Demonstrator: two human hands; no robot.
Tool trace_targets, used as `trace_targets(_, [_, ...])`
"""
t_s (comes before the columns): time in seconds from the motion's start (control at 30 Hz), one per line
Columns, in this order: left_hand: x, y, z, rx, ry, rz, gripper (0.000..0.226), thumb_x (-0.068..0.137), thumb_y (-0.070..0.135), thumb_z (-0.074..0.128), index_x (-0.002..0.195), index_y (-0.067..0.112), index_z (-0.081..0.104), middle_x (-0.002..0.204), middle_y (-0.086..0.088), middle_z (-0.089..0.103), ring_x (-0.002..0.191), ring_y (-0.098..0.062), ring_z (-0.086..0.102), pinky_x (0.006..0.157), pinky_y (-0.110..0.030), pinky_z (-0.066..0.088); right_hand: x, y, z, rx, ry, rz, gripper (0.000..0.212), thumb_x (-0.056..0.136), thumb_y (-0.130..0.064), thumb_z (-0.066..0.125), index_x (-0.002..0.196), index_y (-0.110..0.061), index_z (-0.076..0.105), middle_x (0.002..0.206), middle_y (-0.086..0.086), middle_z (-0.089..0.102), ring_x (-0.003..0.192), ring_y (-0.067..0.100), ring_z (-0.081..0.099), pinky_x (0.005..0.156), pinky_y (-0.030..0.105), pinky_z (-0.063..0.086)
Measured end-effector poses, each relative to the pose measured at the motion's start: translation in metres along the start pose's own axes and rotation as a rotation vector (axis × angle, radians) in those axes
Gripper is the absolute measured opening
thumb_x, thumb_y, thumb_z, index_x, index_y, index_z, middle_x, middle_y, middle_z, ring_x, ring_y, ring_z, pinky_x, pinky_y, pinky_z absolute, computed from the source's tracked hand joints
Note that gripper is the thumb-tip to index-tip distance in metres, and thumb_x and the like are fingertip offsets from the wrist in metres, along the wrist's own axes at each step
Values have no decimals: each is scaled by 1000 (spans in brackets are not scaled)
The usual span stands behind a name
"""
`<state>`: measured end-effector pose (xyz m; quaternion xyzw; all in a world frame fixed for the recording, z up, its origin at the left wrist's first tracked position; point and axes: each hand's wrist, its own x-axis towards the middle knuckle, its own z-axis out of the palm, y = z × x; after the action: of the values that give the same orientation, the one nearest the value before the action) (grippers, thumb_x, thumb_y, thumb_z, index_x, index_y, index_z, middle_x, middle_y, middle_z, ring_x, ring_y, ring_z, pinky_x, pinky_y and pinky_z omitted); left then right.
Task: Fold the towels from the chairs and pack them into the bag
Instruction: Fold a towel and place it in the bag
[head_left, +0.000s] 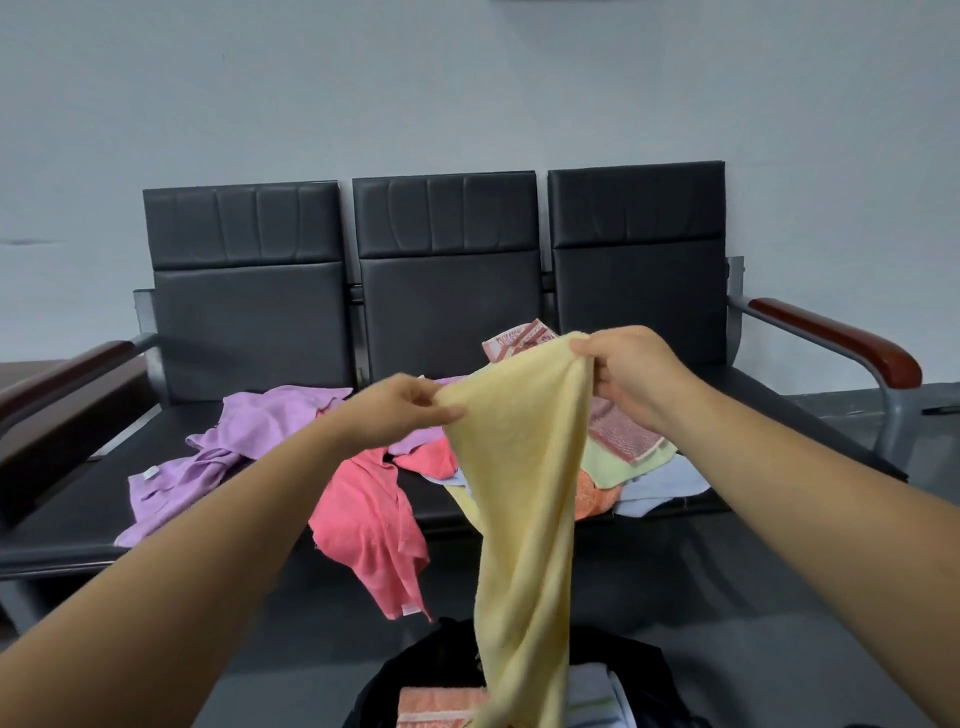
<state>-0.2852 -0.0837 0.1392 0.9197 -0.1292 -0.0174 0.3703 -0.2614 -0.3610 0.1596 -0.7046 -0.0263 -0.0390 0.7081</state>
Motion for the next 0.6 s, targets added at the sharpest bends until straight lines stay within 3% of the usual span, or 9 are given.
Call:
trace_targets(0.07, [0,9,-8,-148,74,74,33,91,34,75,95,1,71,83,-8,68,82,-18,65,83,-33,57,1,1,-6,-141,2,9,22,93,-6,68,99,15,68,105,32,71,94,39,71,95,56,56])
trace_targets(0.13, [1,26,-15,-304,156,129,24,93,16,71,97,-8,68,90,-16,73,88,-23,71,90,-35,60,1,-10,-8,-140,-29,-32,19,92,-5,71,93,14,68,97,29,72,90,38,71,95,57,56])
trace_targets(0.2, [0,45,-23,-600,188,195,17,94,10,62,103,-3,67,88,-12,76,80,-20,73,82,-36,63,0,-32,-11,72,-109,-96,11,93,-3,67,94,8,67,93,22,73,91,34,69,91,49,58])
trace_targets(0.27, [-1,57,-33,-893,137,241,20,98,6,49,112,1,63,79,-3,76,68,-12,72,69,-28,61,-1,-53,-18,326,-273,-126,20,94,-7,63,110,5,67,106,19,73,98,30,71,84,40,61])
trace_targets(0.33, [-1,57,-37,-822,98,214,19,98,2,50,111,3,65,77,-1,75,67,-11,71,64,-22,58,-1,-55,-23,361,-369,-65,33,92,-11,63,121,4,66,118,18,71,107,30,70,85,39,62])
trace_targets(0.43, [1,40,-32,-355,128,83,17,95,-1,63,110,3,69,79,-2,75,80,-19,72,74,-25,61,5,-26,-21,-140,-170,-50,22,87,-4,73,106,6,71,101,19,74,97,33,69,82,35,61])
trace_targets(0.5, [4,30,-25,-371,186,47,28,94,1,67,121,7,65,81,-4,74,86,-22,73,85,-32,62,11,-9,-23,-245,-77,-113,11,84,-3,78,94,0,74,89,16,76,88,30,71,85,39,61])
trace_targets(0.6, [5,31,-14,-438,266,98,24,95,3,66,119,4,67,97,-15,73,89,-20,72,82,-27,60,14,-3,-23,-88,-95,-145,29,85,2,75,113,-5,71,102,22,75,94,30,74,93,47,58])
